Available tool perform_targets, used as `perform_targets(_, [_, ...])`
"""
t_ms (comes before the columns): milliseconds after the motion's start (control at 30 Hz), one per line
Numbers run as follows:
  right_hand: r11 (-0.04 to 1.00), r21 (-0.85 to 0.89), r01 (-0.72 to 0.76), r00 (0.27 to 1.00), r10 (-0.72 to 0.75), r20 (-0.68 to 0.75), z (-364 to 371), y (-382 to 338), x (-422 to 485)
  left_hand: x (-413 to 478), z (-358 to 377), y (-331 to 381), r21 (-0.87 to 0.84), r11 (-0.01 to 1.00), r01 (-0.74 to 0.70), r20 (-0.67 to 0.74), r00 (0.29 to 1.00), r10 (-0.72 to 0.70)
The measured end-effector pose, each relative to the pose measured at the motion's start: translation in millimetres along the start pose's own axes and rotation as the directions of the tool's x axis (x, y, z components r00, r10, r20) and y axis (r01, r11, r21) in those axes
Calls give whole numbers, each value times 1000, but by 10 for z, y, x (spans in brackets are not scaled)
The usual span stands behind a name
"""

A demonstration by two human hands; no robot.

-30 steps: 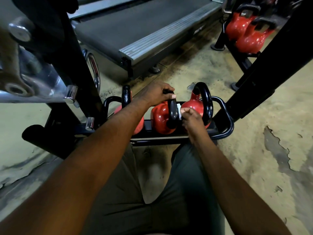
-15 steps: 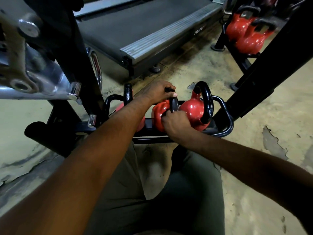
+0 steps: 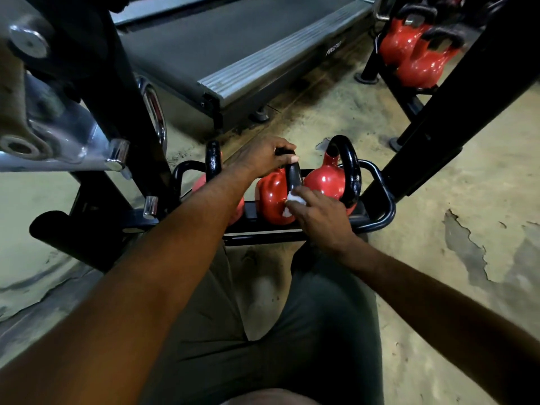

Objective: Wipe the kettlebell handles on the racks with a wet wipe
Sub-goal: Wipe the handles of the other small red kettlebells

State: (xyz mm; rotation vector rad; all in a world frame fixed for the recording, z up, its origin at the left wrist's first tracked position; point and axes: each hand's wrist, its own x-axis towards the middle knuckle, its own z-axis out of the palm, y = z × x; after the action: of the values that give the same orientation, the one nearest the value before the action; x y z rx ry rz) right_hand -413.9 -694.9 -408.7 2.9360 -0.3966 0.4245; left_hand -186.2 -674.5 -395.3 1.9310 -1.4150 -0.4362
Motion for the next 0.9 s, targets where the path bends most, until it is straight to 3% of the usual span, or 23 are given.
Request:
perform_targets(100, [963,194,-186,960,220,-174,112,-59,-93,12,70,13,4,1000,2,2,1000,-2])
perform_targets(200, [848,397,-352,875,449,-183,227,-189,-133,0,79,27,-16,1000,8,-2,1000,-8])
perform_targets(267, [699,552,-456,773,618,-145,275,-238,-145,3,76,48,-23,1000,1,-1,1000,-1])
perform_targets(333, [478,726,-494,656,753,-49,305,-308,-148,-19,67,35,-15,1000,6,-6,1000,-6])
perform_targets(367, [378,782,-496,614,790,7,322,-345,-152,-36,64,20,-9,1000,9,-7,1000,-9])
perform_targets(433, [276,821,-499,561,825,64,341,-375,-159,-55,63,-4,4,1000,10,-10,1000,-10])
perform_targets(500, [277,820,-500,561,825,64,331,-352,-168,-51,72,28,11,1000,8,0,1000,-8])
perform_targets(633, [392,779,-489,645,764,20,394,-346,-181,-52,75,69,1,1000,12,-6,1000,-12])
perform_targets(767, [243,852,-463,621,775,117,389,-355,-222,-72,99,48,-44,998,39,3,999,-39])
perform_targets(900, [172,883,-438,620,769,158,464,-275,-222,-51,86,66,-45,999,25,-5,1000,-26])
